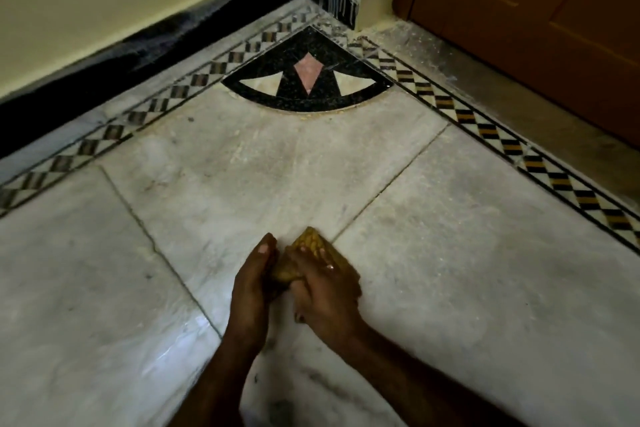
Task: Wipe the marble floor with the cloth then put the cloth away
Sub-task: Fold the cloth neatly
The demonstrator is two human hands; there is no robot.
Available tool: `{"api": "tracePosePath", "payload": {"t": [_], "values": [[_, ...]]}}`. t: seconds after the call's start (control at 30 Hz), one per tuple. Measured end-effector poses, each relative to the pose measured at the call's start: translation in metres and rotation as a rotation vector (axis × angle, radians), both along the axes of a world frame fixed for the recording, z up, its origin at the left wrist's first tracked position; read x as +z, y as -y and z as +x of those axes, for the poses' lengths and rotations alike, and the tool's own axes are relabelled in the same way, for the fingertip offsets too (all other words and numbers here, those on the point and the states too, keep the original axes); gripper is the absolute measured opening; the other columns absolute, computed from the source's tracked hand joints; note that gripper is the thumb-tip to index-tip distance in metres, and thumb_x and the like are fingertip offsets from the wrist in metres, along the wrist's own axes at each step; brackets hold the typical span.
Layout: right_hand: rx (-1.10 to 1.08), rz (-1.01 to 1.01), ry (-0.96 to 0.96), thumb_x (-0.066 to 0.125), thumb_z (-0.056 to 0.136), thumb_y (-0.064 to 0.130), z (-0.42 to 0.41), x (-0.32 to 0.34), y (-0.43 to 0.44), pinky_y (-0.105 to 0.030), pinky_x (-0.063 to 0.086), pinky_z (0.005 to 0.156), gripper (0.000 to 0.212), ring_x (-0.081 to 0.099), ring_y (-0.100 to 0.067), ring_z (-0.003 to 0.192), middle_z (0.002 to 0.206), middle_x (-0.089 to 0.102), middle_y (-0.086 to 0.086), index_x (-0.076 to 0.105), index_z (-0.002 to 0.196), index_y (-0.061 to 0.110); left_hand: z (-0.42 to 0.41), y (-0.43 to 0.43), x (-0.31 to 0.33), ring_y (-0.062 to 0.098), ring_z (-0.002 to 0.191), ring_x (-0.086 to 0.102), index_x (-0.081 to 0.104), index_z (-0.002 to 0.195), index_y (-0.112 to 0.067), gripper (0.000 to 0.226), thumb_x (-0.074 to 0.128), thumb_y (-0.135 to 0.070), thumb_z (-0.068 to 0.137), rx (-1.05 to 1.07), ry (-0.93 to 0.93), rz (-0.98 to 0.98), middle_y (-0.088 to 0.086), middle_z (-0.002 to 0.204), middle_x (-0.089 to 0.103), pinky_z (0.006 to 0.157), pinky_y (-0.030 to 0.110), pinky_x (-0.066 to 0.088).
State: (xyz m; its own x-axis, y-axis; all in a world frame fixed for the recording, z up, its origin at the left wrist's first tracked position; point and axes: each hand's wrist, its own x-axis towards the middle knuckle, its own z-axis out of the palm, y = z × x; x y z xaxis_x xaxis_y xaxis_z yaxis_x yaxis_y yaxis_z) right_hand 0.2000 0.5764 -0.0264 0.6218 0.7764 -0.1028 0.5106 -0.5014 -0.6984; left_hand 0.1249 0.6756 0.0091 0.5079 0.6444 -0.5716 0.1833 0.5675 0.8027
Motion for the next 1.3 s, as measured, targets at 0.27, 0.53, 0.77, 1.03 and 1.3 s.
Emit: {"api": "tracePosePath", "payload": {"t": [0.27, 0.53, 0.77, 1.03, 1.3], "values": [[-0.159, 0.141, -0.717, 0.051, 0.101, 0.03, 0.0, 0.105, -0.047, -0.034, 0.053, 0.1, 0.047, 0.065, -0.013, 0.11, 0.115, 0.069, 0.011, 0.046, 0.147, 0.036, -0.025, 0.0, 0.05, 0.034, 0.108, 0.067, 0.062, 0.134, -0.009, 0.05, 0.053, -0.042, 0.097, 0.08, 0.214, -0.284, 0.021, 0.132, 0.066, 0.074, 0.041, 0.057], [0.362, 0.139, -0.432, 0.062, 0.101, 0.043, -0.015, 0.197, -0.057, -0.036, 0.052, 0.107, 0.046, 0.064, -0.011, 0.121, 0.135, 0.067, 0.007, 0.05, 0.145, 0.041, -0.071, -0.04, 0.124, 0.043, 0.14, 0.046, 0.046, 0.148, 0.001, 0.075, 0.051, -0.056, 0.099, 0.151, 0.473, -0.395, 0.029, 0.152, 0.046, 0.118, 0.058, 0.034], [0.624, 0.353, 0.382, 0.063, 0.081, 0.07, -0.037, 0.198, -0.038, -0.053, 0.008, 0.129, 0.077, 0.026, -0.02, 0.157, 0.163, 0.043, 0.001, 0.052, 0.144, 0.027, -0.088, -0.049, 0.177, 0.04, 0.139, 0.049, 0.051, 0.143, 0.006, 0.086, 0.041, -0.067, 0.098, 0.143, 0.605, -0.33, 0.026, 0.149, 0.051, 0.111, 0.056, 0.044], [0.559, 0.42, -0.037, 0.072, 0.094, 0.032, -0.03, 0.245, -0.032, -0.025, 0.052, 0.095, 0.02, 0.069, -0.005, 0.075, 0.081, 0.076, 0.011, 0.079, 0.11, 0.022, -0.1, -0.037, 0.188, 0.047, 0.122, 0.062, 0.047, 0.147, 0.001, 0.086, 0.047, -0.068, 0.095, 0.13, 0.645, -0.329, 0.03, 0.139, 0.058, 0.089, 0.062, 0.056], [0.577, 0.378, -0.193, 0.063, 0.1, 0.016, -0.012, 0.304, -0.047, -0.019, 0.056, 0.066, 0.013, 0.07, -0.015, 0.069, 0.081, 0.073, -0.002, 0.075, 0.098, 0.019, -0.109, -0.041, 0.172, 0.041, 0.145, 0.04, 0.032, 0.159, -0.014, 0.079, 0.053, -0.06, 0.097, 0.043, 0.76, -0.381, 0.02, 0.159, 0.039, 0.116, 0.064, 0.032]]}}
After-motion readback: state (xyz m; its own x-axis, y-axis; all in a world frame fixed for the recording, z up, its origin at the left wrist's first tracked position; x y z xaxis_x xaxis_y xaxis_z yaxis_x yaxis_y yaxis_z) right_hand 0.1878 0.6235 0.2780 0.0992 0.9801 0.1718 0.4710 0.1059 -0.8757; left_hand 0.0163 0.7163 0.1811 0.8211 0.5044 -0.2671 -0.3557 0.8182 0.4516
